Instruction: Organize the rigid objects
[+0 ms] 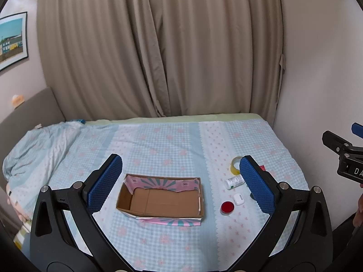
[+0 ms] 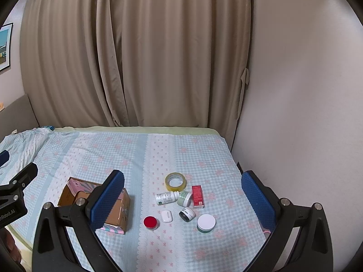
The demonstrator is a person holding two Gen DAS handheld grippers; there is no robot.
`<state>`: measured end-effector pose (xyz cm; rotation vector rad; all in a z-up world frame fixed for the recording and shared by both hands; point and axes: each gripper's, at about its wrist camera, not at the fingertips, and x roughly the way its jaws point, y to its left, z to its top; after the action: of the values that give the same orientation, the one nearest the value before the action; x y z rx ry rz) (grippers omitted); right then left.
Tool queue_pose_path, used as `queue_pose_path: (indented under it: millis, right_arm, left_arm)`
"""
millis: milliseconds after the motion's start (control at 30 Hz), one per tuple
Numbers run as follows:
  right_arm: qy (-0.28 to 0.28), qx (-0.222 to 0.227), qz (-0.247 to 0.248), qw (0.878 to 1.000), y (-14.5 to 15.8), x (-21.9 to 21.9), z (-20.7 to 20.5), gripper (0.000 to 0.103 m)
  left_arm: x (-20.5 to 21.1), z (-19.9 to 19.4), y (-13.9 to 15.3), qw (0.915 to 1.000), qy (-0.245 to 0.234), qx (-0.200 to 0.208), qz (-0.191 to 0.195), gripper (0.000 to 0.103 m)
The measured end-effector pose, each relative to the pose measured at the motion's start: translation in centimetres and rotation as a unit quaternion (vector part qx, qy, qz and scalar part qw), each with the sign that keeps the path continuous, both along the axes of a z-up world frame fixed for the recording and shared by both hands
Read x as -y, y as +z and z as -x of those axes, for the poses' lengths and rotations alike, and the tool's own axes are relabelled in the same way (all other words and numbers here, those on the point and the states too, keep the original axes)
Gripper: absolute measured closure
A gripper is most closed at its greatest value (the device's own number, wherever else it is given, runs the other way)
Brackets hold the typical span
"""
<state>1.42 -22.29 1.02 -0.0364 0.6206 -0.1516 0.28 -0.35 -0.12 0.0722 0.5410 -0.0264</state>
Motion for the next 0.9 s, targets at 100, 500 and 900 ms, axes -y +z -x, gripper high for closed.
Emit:
queue_pose_path:
  millis: [100, 500, 900]
  right_arm:
    - [0.0, 0.0, 0.0, 1.0, 0.03, 0.01, -0.05, 0.0]
    - [0.0, 0.0, 0.0, 1.0, 0.03, -0.02, -0.05, 0.0]
    - [0.002, -0.001, -0.001, 1.0, 0.06, -0.3, -0.38, 0.0]
  left_arm:
    - [-0.06, 0.08, 0.03, 1.0, 0.0, 0.0, -0.001, 0.0]
    - [-0.4, 0.03, -0.1, 1.0, 0.0, 0.002, 0.002, 0.0]
    - [-0.55, 0.06, -0.37, 1.0, -0.007, -0.001, 0.007, 0.0]
